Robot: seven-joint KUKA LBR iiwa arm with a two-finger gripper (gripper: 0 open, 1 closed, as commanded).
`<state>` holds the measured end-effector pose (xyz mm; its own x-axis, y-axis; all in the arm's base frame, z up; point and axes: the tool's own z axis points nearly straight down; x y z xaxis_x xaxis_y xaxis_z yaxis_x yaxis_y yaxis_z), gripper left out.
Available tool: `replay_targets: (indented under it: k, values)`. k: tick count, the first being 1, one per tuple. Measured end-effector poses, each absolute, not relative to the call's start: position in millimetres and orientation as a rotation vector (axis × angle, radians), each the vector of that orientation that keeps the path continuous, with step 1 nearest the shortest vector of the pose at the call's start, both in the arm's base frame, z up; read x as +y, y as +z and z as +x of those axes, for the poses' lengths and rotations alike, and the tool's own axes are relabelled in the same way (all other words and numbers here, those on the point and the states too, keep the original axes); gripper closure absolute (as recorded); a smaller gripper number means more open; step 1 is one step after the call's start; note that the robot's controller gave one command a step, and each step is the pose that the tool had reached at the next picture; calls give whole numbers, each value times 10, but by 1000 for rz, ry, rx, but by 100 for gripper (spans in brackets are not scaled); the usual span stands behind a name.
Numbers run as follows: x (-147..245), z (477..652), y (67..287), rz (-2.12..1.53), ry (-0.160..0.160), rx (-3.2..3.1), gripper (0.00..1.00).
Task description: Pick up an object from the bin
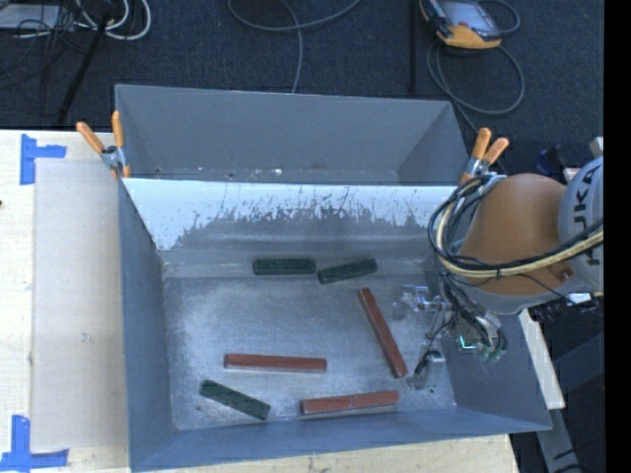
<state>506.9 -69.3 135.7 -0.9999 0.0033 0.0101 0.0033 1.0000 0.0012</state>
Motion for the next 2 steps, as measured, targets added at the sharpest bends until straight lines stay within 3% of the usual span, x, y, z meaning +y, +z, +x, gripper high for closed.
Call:
replay_targets:
  k: [1,2]
  values:
    - [-563,5310,692,972,-5,-2983,0]
    - [-964,5765,698,1516,1,-2753,0]
